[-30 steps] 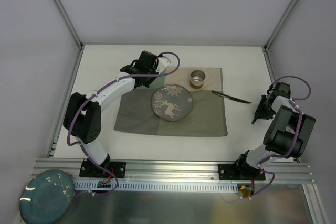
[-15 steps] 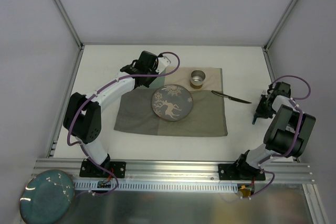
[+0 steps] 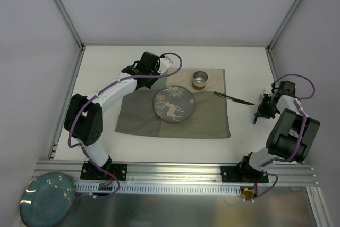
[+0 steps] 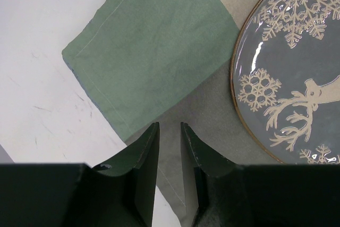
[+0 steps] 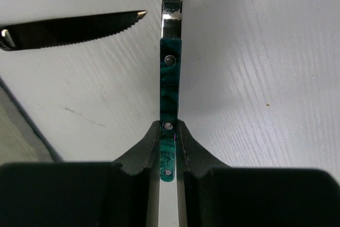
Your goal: Set the dinner table for one person
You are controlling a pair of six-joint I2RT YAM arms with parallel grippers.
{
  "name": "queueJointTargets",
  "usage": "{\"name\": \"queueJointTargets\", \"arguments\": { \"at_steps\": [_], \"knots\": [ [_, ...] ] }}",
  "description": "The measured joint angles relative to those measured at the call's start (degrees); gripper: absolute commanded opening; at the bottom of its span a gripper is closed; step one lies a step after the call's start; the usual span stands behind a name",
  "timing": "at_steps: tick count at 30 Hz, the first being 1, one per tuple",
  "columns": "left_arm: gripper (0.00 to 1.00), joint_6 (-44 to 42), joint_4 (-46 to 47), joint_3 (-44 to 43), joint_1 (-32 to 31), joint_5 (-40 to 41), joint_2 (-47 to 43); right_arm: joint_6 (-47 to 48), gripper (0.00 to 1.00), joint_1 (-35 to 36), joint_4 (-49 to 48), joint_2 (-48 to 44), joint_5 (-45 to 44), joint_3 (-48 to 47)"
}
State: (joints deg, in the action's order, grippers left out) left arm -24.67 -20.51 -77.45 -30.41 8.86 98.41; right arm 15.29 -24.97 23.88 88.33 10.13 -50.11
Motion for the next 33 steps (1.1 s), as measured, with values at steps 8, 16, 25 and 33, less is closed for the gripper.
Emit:
{"name": "queueJointTargets", "arguments": {
  "at_steps": [8,16,25,33],
  "knots": [
    [0.22,0.00,0.00,0.00,0.00,-0.11,0.00,-0.04,0.00,0.26,3.93,-3.32,1.31,-5.40],
    [0.22,0.00,0.11,0.00,0.00,-0.92,-0.02,-0.50,0.00,5.46,6.78,-6.69,1.62,-7.87],
    [0.24,0.26,5.40,0.13,0.98,2.23,-0.39,-2.49,0.00,19.98,8.11,-7.58,0.31,-12.11],
    [0.26,1.73,9.97,-2.16,7.08,7.13,-1.77,-4.44,0.00,29.46,8.55,-6.49,-1.77,-18.36]
  ]
}}
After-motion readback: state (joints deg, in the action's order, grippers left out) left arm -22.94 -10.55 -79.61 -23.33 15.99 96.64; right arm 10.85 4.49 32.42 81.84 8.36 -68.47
